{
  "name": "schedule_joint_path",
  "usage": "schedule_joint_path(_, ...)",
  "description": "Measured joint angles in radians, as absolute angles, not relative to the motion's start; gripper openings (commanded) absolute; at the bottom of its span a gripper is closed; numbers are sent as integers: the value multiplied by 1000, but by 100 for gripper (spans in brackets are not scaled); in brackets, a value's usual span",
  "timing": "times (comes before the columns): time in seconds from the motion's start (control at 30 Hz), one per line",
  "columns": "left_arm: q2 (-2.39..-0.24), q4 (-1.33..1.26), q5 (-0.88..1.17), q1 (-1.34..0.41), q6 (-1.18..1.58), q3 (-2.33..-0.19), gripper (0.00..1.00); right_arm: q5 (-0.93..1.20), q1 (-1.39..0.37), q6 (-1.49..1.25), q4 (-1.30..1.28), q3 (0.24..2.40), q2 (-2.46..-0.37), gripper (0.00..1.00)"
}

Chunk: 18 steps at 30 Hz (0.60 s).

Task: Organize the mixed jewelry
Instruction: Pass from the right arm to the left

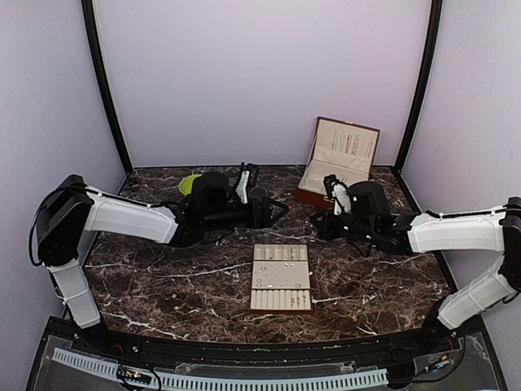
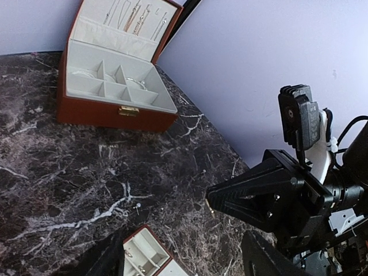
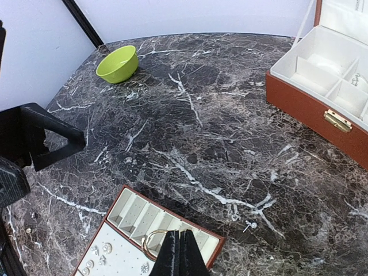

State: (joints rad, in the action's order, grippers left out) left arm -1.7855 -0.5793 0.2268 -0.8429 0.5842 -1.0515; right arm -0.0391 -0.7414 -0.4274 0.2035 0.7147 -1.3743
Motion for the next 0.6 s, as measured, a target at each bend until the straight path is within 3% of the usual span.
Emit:
schedule_joint_path(0.2,-1845,-598,274,-858,633,-1077,62,-66,-793,-418,210,747,-1431,0)
schedule_joint_path(0.37,-1871,-603,300,-859,666,-1079,46,-81,-822,-402,210,783,-1459,0)
schedule_joint_path(0.6,-1886,-606,329,-859,690,-1087,39,-97,-834,-394,209,801,-1470,0)
